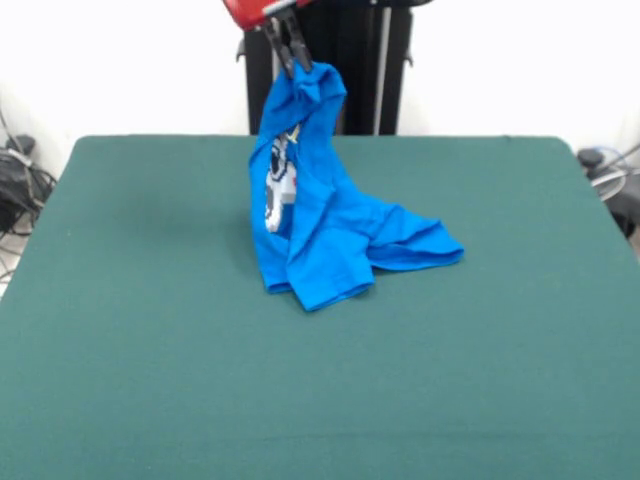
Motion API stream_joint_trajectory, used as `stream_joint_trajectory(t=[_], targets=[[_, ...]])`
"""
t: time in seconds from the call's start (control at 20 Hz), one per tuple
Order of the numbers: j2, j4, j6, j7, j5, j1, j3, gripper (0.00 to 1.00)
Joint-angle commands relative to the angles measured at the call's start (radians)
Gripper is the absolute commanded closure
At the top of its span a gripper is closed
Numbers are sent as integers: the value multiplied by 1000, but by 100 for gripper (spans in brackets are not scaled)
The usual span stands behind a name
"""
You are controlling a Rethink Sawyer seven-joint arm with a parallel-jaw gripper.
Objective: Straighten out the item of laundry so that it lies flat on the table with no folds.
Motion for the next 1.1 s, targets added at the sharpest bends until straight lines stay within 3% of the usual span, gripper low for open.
stream_joint_trajectory(t=[0.05,0.3,1.1], targets=[[146,-91,73,-125,-117,68,-78,100],[136,-78,35,-76,-127,68,-72,100],[144,-84,71,-71,-102,90,-56,100]])
